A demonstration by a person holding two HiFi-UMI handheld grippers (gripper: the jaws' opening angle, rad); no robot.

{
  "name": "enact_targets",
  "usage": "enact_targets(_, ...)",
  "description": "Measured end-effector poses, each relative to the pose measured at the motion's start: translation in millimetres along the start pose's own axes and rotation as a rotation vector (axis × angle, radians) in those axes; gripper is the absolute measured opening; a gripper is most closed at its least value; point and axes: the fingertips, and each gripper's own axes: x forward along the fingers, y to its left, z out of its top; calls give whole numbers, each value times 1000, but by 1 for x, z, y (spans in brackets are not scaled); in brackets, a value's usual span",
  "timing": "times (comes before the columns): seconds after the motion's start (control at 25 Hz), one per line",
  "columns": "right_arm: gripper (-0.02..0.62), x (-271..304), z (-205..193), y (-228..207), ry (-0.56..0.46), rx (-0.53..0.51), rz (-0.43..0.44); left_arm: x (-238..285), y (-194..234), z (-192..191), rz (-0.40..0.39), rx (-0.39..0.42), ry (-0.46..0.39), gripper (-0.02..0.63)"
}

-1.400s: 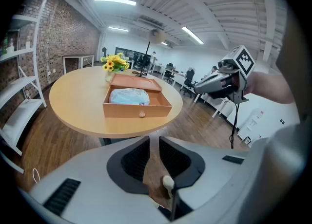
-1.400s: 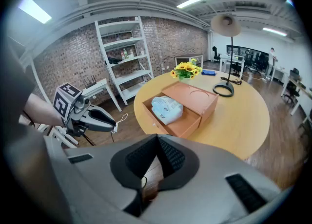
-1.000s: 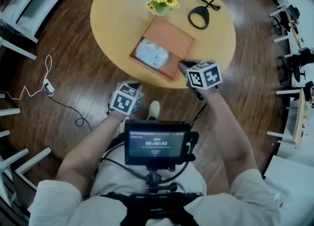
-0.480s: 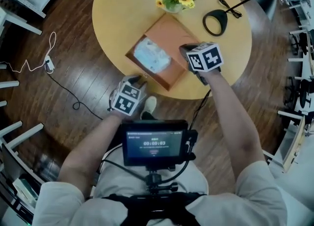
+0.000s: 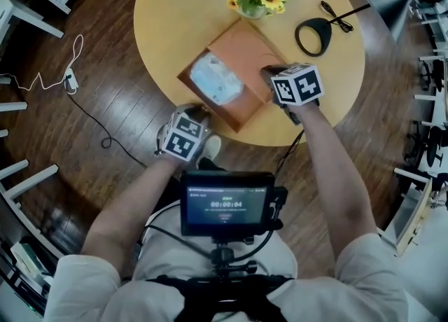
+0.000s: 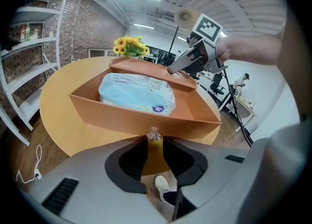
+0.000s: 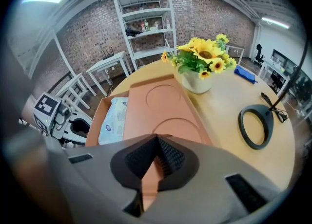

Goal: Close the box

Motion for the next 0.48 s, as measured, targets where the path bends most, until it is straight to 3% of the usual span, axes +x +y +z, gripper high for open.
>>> enact_targets(0.08, 0, 0, 0, 0, -6, 8, 10, 1, 2, 1, 15, -4, -4, 78)
enact_targets(0.48, 0, 2, -1, 6, -23, 16, 19, 0, 2, 5, 40, 28, -13, 69)
